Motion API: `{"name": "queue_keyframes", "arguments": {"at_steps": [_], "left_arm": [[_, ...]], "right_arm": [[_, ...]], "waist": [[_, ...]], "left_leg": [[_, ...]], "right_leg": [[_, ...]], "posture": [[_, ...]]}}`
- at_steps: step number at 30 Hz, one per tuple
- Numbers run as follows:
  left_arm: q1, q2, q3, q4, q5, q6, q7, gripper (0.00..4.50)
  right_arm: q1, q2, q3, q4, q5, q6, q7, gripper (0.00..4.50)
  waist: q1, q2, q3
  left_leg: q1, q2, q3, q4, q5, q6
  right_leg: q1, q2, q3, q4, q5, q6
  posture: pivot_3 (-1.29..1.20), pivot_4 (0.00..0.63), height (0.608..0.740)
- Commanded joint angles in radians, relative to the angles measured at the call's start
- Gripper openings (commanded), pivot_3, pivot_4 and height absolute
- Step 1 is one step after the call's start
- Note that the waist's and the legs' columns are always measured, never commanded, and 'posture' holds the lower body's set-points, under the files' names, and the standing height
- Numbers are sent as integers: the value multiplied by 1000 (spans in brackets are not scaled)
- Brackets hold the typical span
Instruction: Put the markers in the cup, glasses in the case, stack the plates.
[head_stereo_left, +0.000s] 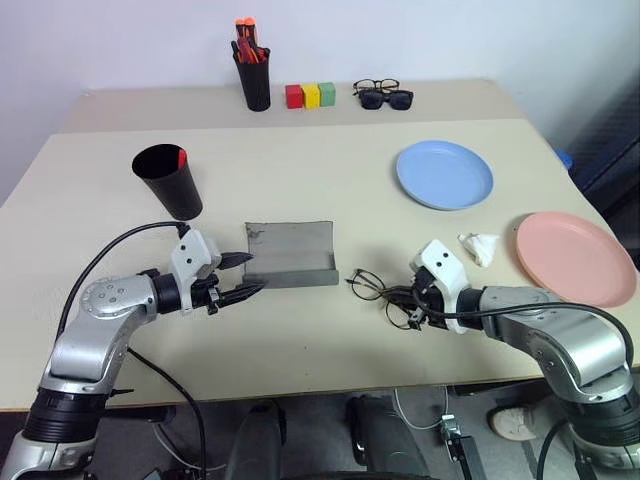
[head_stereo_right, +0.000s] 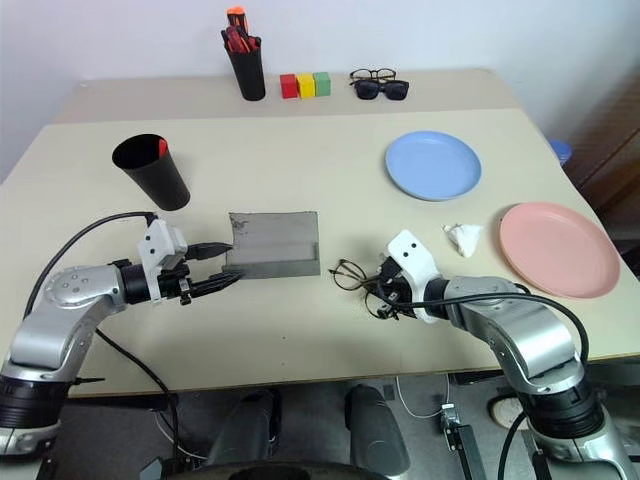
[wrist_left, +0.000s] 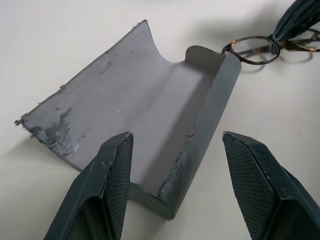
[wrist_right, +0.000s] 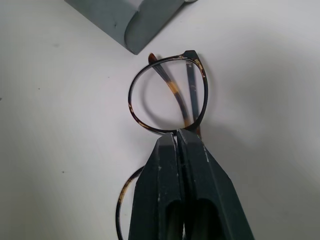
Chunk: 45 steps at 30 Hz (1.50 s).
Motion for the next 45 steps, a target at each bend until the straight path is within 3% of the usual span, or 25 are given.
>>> {"name": "queue_keyframes", "arguments": {"at_steps": [1, 4, 9, 12, 17, 24, 34, 37, 40, 41, 45], "left_arm": [[56, 10, 82, -47, -18, 10, 53, 2910], [103, 9, 130, -68, -25, 23, 97, 2910], [133, 16, 140, -122, -46, 52, 114, 2910], [161, 34, 106, -188, -58, 77, 91, 2910], [165, 47, 2, -283, -73, 107, 59, 2910], [91, 16, -118, -276, -62, 101, 55, 2910], [99, 19, -123, -256, -53, 76, 57, 2910], [123, 22, -108, -262, -55, 73, 65, 2910], [137, 25, -105, -262, -53, 64, 66, 2910], [139, 25, -104, -261, -53, 61, 67, 2910], [145, 26, -91, -249, -49, 52, 77, 2910]], "right_arm": [[-100, -33, 13, -31, -17, -85, 50, 31], [-202, -45, 56, -35, -18, -135, 113, 31], [-239, -43, 92, 7, -57, -165, 121, 31], [-203, -64, 79, -6, -27, -118, 141, 846], [-111, -49, 13, -57, 13, 20, 70, 3253], [-16, -33, -22, -73, 32, 103, 2, 3253], [-43, 53, -39, -33, 71, 196, -58, 3253], [-51, 47, -40, -22, 78, 210, -60, 1954], [-58, 39, -41, -22, 84, 218, -61, 293], [-61, 37, -42, -22, 87, 220, -62, 40], [-84, 8, -31, -37, 78, 199, -64, 40]], "waist": [[-3, 0, 0], [-3, 1, 1], [16, -1, 0], [24, -1, 0], [29, -1, 0], [23, -1, 0], [26, -1, 0], [24, -1, 0], [25, 0, -1], [25, -1, -1], [26, -2, -2]], "left_leg": [[0, 0, 0, 0, 0, 0], [0, 1, 0, -1, 0, 0], [-1, 0, 0, -1, 0, 0], [-1, 0, 1, -1, 0, 0], [-1, 0, 1, -1, 0, 0], [-1, 0, 1, -1, 0, 0], [-1, 0, 1, -1, 0, 0], [-1, 0, 1, -1, 0, 0], [-1, 0, 1, -1, 0, 0], [0, 0, 1, -1, 0, 0], [0, 0, 1, 0, 0, 0]], "right_leg": [[0, 0, 0, 0, 0, 0], [-1, 1, 1, 0, 0, 0], [-1, -1, 0, -1, 0, 0], [-1, -1, 0, -2, 0, 0], [-1, -1, 0, -2, -1, -1], [-1, 0, 0, -1, -2, -3], [-1, 0, 0, -1, -1, -1], [-1, 0, 1, -1, -1, -1], [-1, 0, 0, -1, -1, -1], [-1, 0, 1, -1, -1, -2], [1, 0, 0, -2, -2, -3]], "posture": [[0, 150, 740], [0, 150, 740], [0, 150, 740], [0, 150, 740], [0, 150, 740], [0, 150, 740], [0, 150, 740], [0, 150, 740], [0, 150, 740], [0, 150, 740], [0, 150, 740]]}}
